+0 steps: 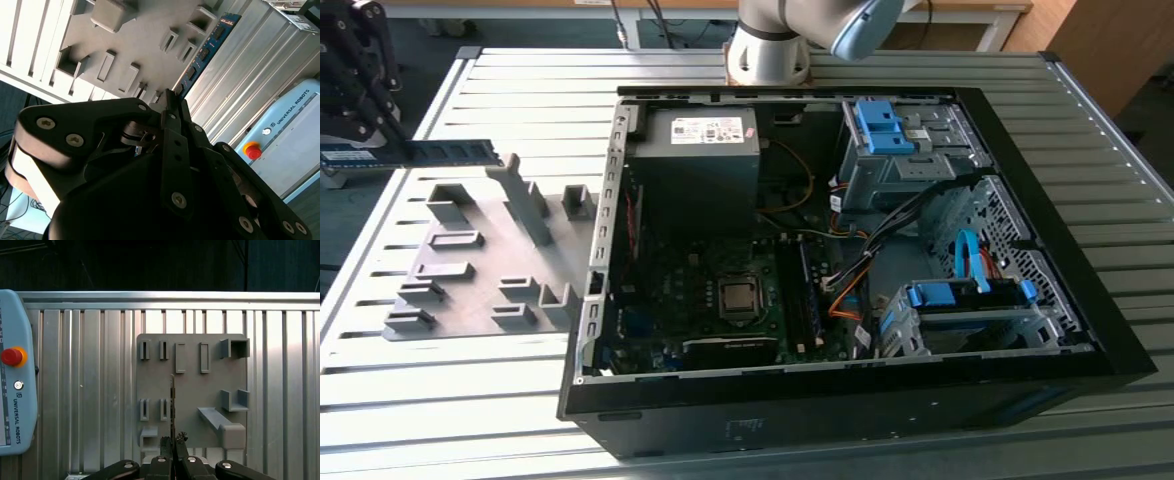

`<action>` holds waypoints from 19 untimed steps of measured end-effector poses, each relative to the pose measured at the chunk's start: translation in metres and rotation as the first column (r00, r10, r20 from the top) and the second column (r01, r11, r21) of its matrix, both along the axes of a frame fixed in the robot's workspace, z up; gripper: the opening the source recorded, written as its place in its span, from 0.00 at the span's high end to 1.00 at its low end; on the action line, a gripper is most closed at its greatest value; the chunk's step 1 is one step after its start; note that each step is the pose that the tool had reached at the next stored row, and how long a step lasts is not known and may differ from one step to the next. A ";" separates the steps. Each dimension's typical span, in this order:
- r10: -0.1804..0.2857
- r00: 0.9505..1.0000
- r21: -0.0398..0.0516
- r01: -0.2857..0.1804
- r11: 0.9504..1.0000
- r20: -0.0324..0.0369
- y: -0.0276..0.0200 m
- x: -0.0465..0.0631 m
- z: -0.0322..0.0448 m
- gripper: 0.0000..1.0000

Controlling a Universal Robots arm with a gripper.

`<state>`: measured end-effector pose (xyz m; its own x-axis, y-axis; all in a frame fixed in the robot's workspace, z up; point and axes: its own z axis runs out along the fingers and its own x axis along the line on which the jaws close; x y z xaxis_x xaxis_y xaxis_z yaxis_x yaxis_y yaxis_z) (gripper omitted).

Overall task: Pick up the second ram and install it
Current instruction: 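Pick up the second ram and move it above second insertion slot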

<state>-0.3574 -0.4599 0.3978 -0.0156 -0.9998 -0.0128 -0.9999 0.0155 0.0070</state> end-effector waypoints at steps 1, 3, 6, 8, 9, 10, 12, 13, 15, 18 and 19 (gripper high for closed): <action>0.000 1.000 0.000 0.000 1.000 0.000 0.0000 0.001 0.0000 0.86; 0.000 1.000 0.000 0.000 1.000 0.000 0.0000 0.002 0.0000 0.86; 0.000 1.000 0.000 0.000 1.000 0.000 0.0000 0.005 0.0000 0.86; 0.000 1.000 0.000 0.000 1.000 0.000 0.0000 0.006 0.0000 0.86; 0.000 1.000 0.000 0.000 1.000 0.000 0.0000 0.007 0.0000 0.86; 0.000 1.000 0.000 0.000 1.000 0.000 0.0000 0.008 0.0000 0.86; 0.000 1.000 0.000 0.000 1.000 0.000 0.0000 0.009 0.0000 0.86; 0.000 1.000 0.000 0.000 1.000 0.000 0.0000 0.010 0.0000 0.86; 0.000 1.000 0.000 0.000 1.000 0.000 0.0000 0.012 0.0000 0.86; 0.000 1.000 0.000 0.000 1.000 0.000 0.0000 0.014 0.0000 0.86; 0.000 1.000 0.000 0.000 1.000 0.000 0.0000 0.015 0.0000 0.86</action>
<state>-0.3428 -0.4599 0.3978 -0.0155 -0.9998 -0.0128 -0.9999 0.0154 0.0070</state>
